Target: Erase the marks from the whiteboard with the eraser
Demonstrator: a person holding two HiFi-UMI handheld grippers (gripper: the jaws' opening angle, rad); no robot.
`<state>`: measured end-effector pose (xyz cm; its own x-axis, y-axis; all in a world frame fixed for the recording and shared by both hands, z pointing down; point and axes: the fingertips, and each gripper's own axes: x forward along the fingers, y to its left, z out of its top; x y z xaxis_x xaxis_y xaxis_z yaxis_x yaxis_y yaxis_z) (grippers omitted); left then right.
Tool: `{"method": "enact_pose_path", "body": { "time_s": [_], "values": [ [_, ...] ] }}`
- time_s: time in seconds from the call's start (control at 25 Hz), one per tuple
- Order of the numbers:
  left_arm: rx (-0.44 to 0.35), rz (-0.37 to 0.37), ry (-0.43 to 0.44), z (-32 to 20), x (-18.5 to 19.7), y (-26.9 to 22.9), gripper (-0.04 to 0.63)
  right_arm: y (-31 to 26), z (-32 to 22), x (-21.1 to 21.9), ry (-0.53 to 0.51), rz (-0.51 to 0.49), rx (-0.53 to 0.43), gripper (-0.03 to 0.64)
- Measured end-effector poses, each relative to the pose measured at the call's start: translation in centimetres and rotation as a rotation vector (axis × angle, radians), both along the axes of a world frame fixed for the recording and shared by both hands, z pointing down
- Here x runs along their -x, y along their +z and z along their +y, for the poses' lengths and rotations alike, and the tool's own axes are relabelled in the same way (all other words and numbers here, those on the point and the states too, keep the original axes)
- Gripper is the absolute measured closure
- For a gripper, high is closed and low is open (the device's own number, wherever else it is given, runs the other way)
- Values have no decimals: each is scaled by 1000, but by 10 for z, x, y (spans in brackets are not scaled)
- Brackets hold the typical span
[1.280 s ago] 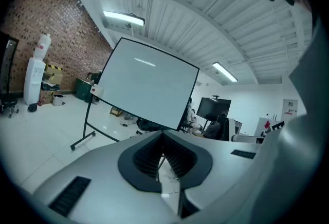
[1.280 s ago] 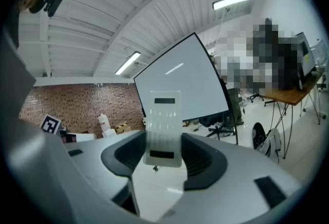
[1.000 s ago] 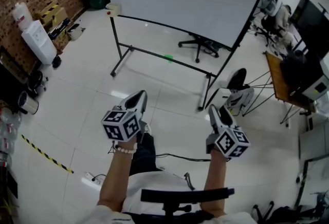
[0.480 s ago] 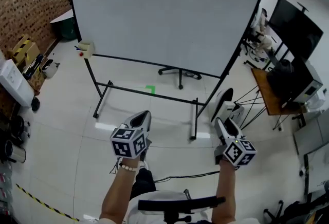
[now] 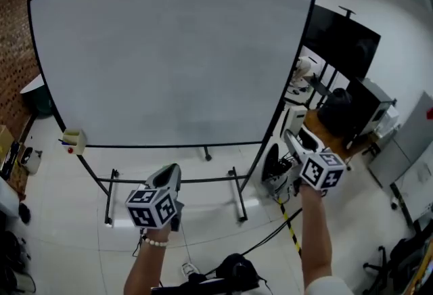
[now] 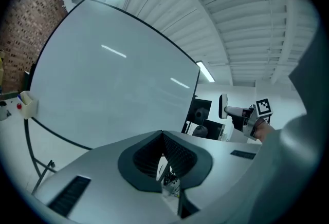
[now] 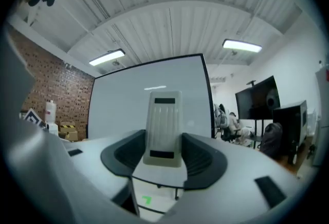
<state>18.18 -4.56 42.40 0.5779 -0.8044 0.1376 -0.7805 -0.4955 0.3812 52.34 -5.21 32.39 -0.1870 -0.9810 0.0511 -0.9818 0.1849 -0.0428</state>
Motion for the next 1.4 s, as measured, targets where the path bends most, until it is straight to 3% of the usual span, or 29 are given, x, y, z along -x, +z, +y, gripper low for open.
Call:
{"method": "enact_pose_path", "body": {
  "time_s": [0.12, 0.28, 0.4, 0.64, 0.92, 1.16, 1.4],
  "values": [
    [-49, -2, 96, -25, -22, -33, 598, -44, -35, -12, 20, 18, -64, 370],
    [-230, -76, 285, -46, -67, -100, 598, -112, -82, -32, 40, 53, -128, 370],
    [-323, -109, 280, -72, -88, -148, 598, -162, -119, -56, 59, 58, -144, 371],
    [-255, -48, 153, -137, -108, -188, 598, -216, -184, -99, 71, -8, -163, 371],
    [-263, -60, 202, -172, -145, -221, 598, -304, -246, -144, 91, -124, -220, 371],
    [-221, -58, 209, -195, -160, -222, 598, -355, -282, -175, 153, -58, -214, 371],
    [-200, -50, 195, -210, -166, -214, 598, -348, -302, -183, 146, 20, -196, 371]
  ]
}}
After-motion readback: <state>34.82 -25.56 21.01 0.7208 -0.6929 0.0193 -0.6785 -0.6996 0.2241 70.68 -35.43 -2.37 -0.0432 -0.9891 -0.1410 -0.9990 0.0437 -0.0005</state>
